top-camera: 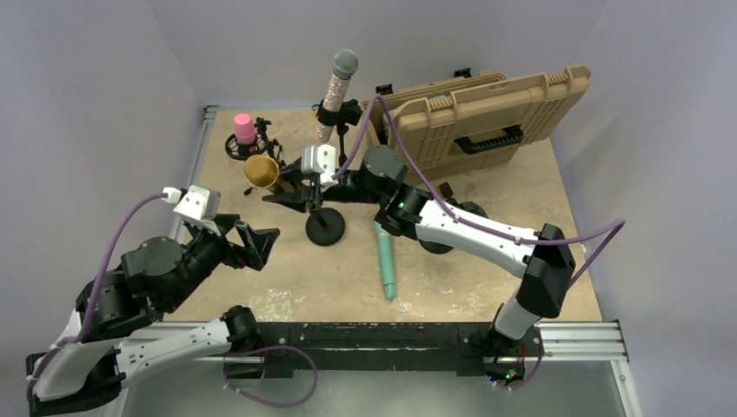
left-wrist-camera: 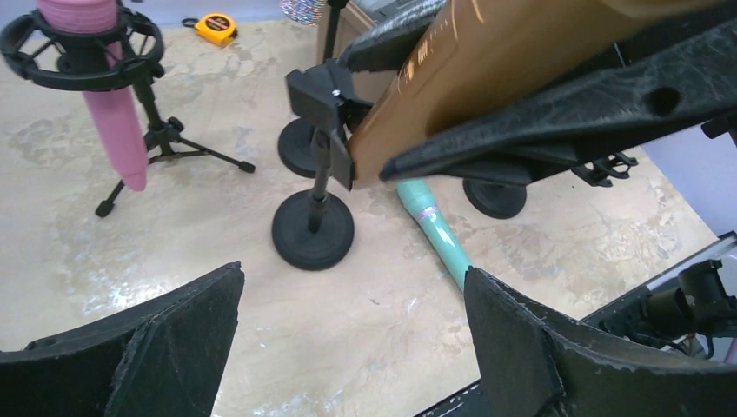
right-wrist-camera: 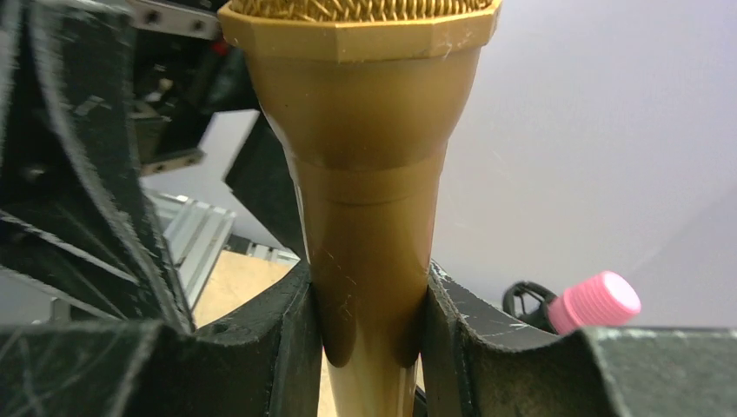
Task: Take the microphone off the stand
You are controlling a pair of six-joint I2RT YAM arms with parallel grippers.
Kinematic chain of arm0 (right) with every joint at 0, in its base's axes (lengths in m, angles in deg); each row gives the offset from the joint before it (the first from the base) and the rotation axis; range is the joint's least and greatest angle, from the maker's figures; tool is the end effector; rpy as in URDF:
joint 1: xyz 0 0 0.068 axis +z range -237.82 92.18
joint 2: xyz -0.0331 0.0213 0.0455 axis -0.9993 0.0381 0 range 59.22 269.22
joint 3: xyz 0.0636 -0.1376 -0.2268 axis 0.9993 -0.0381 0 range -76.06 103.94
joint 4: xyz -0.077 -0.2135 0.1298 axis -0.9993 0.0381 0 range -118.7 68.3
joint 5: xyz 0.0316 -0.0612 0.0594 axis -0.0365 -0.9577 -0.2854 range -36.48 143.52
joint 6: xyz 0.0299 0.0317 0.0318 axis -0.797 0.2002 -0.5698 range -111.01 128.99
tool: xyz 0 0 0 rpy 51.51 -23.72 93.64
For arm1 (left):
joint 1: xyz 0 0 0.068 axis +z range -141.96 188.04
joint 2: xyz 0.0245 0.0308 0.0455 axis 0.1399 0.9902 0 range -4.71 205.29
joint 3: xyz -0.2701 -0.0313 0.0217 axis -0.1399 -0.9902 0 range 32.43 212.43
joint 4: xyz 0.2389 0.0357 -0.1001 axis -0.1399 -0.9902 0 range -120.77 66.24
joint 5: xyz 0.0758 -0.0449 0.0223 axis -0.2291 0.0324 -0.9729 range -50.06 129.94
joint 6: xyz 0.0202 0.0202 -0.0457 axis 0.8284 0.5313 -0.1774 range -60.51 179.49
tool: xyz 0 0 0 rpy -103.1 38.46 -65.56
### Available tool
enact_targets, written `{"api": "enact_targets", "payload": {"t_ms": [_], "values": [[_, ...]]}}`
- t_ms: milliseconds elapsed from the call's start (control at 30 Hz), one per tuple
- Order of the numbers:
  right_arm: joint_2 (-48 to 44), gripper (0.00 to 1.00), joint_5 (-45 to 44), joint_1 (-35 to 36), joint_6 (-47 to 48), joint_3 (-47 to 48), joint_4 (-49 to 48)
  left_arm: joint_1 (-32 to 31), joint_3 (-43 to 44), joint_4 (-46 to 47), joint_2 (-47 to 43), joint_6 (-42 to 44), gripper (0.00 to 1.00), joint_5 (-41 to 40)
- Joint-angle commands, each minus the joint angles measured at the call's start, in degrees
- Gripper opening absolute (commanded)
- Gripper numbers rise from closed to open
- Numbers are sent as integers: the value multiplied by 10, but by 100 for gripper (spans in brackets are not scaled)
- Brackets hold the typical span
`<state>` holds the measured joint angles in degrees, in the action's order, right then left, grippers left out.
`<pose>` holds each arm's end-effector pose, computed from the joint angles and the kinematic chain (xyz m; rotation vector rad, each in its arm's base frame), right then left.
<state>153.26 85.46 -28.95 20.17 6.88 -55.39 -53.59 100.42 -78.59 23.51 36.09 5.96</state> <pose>0.1861 0.3444 0.4165 -1.1735 0.8011 1.0560 0.0352 -0.0233 0.4144 0.1881 1.8083 -0.5182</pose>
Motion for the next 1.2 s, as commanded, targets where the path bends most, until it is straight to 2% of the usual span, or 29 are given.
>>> {"api": "enact_targets", "payload": {"t_ms": [0, 200, 300, 400, 533, 700, 767, 833, 933, 1067, 1167], "values": [[-34, 0, 105, -12, 28, 31, -21, 0, -22, 65, 7, 6, 95, 32], [-57, 0, 110, -39, -45, -5, -64, 13, -19, 81, 32, 17, 97, 29], [-52, 0, 84, -49, -73, -5, -65, 63, 1, 74, 59, 17, 97, 68], [-60, 0, 68, -58, -91, -23, -80, 170, 4, 87, 73, 9, 97, 179], [-67, 6, 81, -68, -93, -40, -79, 269, 3, 112, 79, -11, 97, 280], [-64, 14, 101, -76, -91, -38, -74, 425, -6, 169, 125, -65, 96, 479], [-63, 19, 106, -77, -90, -35, -74, 507, -28, 217, 144, -108, 93, 585], [-65, 23, 96, -77, -91, -34, -75, 562, -62, 294, 146, -153, 89, 657], [-68, 31, 68, -77, -103, -33, -80, 572, -69, 310, 157, -166, 87, 656], [-77, 40, -16, -76, -144, -30, -67, 588, -74, 312, 168, -183, 86, 635], [-102, 49, -56, -73, -166, -56, -86, 601, -67, 313, 189, -195, 83, 629]]}}
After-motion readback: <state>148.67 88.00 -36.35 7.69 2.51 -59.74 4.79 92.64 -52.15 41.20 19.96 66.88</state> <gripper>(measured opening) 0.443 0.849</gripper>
